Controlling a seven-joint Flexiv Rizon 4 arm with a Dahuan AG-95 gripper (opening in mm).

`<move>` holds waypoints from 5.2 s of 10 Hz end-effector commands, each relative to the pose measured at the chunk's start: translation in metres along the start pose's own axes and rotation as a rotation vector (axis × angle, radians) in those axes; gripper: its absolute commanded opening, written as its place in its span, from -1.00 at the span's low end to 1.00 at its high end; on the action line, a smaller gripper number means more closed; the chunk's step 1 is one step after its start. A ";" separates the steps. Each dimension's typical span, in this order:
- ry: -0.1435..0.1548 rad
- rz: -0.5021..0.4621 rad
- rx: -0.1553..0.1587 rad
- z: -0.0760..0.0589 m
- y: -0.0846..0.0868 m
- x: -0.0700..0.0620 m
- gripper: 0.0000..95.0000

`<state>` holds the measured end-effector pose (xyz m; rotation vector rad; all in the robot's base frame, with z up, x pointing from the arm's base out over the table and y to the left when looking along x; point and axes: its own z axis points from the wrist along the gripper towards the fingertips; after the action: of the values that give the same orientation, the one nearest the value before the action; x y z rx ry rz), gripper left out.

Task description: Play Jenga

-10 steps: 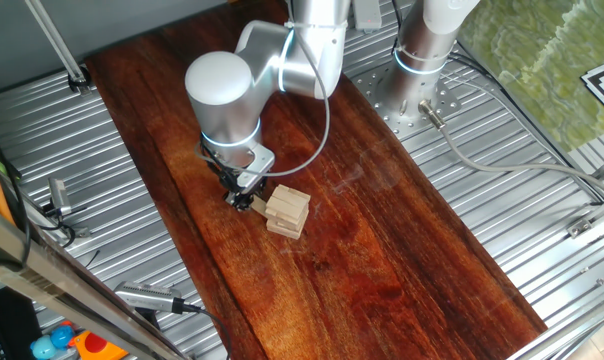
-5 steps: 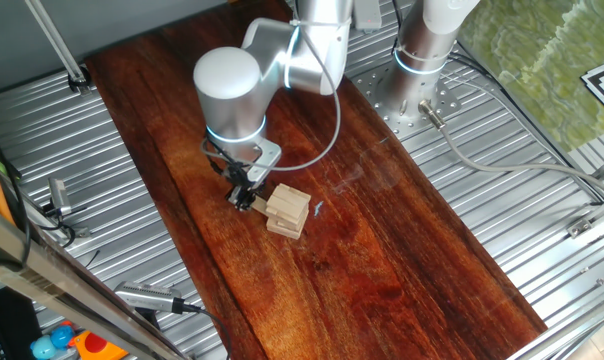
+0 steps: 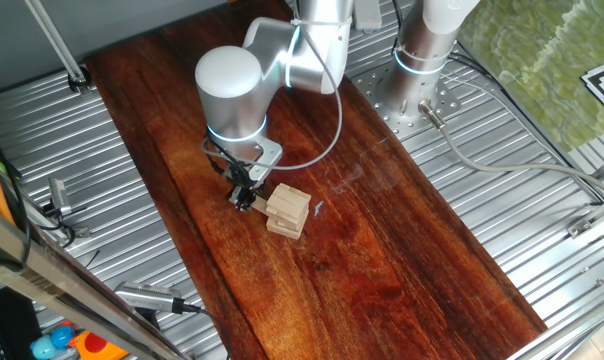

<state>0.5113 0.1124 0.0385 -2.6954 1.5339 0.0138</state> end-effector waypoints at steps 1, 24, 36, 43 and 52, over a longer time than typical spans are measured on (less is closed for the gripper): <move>-0.001 0.045 -0.003 0.000 0.000 0.000 -1.00; -0.006 0.038 0.000 0.001 0.002 0.006 -1.00; 0.001 0.061 -0.005 0.001 0.004 0.009 -1.00; 0.035 0.175 -0.019 -0.001 0.004 0.007 -1.00; 0.060 0.309 -0.024 -0.003 0.004 0.006 -1.00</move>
<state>0.5107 0.1051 0.0414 -2.4694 1.9629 -0.0439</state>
